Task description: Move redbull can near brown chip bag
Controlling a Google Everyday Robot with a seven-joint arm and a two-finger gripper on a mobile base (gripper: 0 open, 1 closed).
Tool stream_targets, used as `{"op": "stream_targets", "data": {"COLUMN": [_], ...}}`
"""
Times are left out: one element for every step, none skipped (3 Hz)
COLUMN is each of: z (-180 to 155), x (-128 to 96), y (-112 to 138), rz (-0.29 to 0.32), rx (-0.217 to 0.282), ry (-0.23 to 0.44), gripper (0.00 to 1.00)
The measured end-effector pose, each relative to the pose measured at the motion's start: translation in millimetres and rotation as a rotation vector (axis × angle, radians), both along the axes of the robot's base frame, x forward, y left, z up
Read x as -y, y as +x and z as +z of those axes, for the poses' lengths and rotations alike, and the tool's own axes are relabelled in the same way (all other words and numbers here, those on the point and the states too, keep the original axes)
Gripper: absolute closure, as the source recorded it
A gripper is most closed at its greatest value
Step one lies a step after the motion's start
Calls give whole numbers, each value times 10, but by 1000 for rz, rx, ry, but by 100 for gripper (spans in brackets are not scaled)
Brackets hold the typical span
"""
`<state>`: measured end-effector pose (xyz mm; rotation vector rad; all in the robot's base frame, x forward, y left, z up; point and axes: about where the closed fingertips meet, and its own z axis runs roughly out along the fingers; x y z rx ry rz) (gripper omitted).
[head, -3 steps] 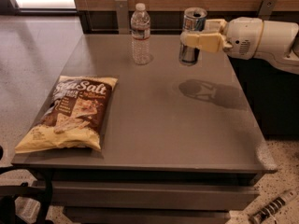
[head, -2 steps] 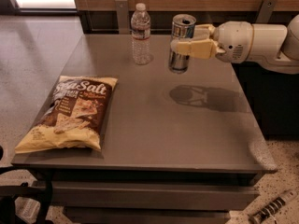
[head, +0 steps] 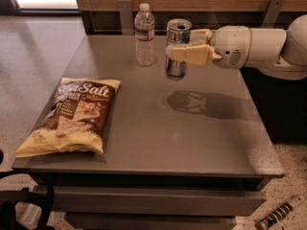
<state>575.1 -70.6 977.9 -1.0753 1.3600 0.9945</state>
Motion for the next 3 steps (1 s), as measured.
{"op": "stream_targets", "data": {"z": [-39,-213,-408], "x": [-252,-499,-686], "y": [-235,-429,-545], "rz": [-21,-36,-63], "rx": [-4,-21,-33], "ry": [-8,-14,-56], "gripper": [100,100,100]}}
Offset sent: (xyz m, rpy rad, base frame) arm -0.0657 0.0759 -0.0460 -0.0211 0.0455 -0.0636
